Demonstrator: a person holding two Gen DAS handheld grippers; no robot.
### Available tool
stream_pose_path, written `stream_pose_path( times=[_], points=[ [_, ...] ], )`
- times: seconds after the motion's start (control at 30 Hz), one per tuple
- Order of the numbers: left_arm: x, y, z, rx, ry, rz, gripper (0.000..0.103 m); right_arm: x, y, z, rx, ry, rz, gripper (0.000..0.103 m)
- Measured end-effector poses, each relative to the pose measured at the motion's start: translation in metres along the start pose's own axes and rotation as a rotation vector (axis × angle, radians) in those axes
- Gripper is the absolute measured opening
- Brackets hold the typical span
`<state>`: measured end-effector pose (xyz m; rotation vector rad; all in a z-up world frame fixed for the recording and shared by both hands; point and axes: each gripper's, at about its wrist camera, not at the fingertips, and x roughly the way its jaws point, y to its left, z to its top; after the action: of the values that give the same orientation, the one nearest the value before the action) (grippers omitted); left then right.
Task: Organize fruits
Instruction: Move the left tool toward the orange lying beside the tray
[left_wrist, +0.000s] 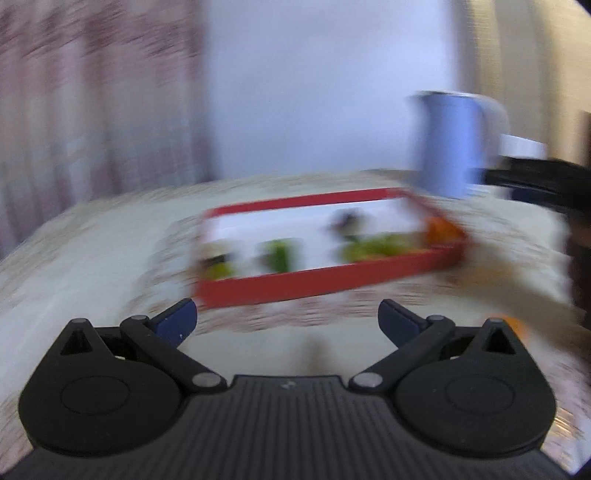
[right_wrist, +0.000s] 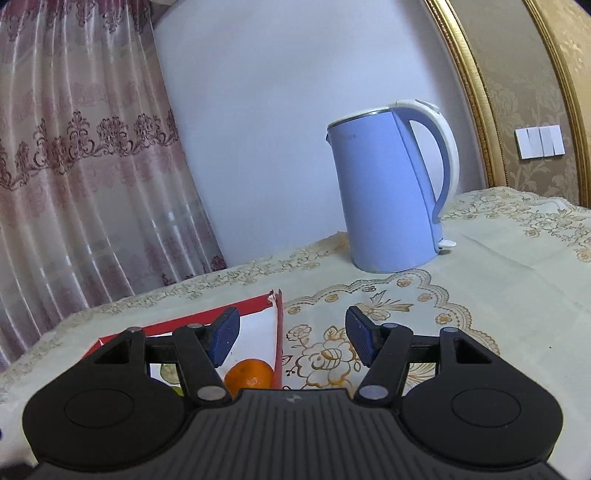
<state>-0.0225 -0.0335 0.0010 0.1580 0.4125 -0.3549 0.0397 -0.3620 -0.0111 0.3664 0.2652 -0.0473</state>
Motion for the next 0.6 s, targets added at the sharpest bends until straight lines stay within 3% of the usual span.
stream_pose_path(
  times=[0.1, 0.2, 0.4, 0.5, 0.6],
  points=[
    [-0.008, -0.034, -0.001, 0.148, -0.059, -0.12, 0.103, -0.001, -0.007, 0.002, 0.039, -0.006, 0.019, 0.063],
    [-0.006, -0.061, 0.0, 0.233, -0.074, -0.169, 0.103, -0.006, -0.014, 0.006, 0.08, -0.027, 0.042, 0.063],
    [0.004, -0.09, 0.002, 0.276, -0.048, -0.234, 0.103, -0.007, -0.021, 0.008, 0.124, -0.024, 0.081, 0.063],
    [0.007, -0.099, -0.002, 0.299, -0.014, -0.251, 0.09, -0.009, -0.022, 0.009, 0.132, -0.025, 0.099, 0.063],
    [0.013, -0.108, -0.005, 0.329, 0.021, -0.26, 0.09, -0.011, -0.023, 0.01, 0.14, -0.031, 0.114, 0.063]
  ],
)
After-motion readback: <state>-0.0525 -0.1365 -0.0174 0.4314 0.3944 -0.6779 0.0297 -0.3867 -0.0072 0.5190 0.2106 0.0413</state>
